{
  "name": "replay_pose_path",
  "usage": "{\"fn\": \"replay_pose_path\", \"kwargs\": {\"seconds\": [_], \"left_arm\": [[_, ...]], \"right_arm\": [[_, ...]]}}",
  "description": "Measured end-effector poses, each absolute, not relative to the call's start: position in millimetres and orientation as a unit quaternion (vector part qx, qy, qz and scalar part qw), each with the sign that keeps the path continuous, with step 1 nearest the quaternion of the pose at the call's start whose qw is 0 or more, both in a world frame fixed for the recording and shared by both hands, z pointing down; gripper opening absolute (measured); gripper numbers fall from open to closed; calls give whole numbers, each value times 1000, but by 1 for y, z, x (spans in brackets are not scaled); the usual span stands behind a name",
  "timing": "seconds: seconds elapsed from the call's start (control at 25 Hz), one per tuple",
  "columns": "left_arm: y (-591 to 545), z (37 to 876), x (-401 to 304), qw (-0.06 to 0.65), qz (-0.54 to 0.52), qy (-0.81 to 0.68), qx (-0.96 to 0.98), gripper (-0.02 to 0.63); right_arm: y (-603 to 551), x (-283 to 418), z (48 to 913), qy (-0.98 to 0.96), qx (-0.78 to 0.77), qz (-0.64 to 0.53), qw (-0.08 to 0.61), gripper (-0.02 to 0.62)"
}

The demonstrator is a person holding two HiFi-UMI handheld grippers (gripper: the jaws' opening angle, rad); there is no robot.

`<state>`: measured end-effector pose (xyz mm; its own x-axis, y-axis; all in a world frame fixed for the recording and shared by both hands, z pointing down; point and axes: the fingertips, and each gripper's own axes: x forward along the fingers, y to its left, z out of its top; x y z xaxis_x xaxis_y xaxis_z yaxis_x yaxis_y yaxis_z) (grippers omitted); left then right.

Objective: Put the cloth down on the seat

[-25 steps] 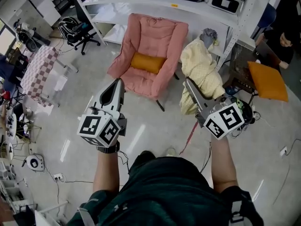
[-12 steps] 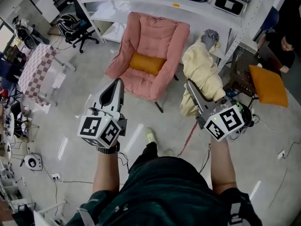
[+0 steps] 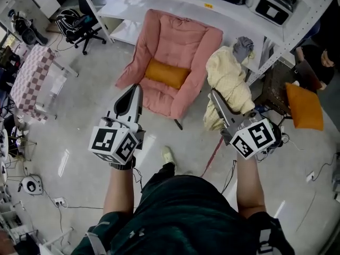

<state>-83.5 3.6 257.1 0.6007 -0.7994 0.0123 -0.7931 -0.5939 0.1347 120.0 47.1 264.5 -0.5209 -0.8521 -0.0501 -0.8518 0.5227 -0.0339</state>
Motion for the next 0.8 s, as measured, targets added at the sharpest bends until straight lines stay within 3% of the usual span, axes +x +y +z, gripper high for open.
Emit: {"fn": "replay_pose_path", "kwargs": {"seconds": [0.52,0.8], "left_arm": [[-123,297,-121,91,-25,-432,897,5],[-157,323,-103,110,-14,-431,895,5]], "right_arm": [[-66,67,306,873,-487,-26,-28,92],[-108,72,350,892,-442,-57,-77,94]]}}
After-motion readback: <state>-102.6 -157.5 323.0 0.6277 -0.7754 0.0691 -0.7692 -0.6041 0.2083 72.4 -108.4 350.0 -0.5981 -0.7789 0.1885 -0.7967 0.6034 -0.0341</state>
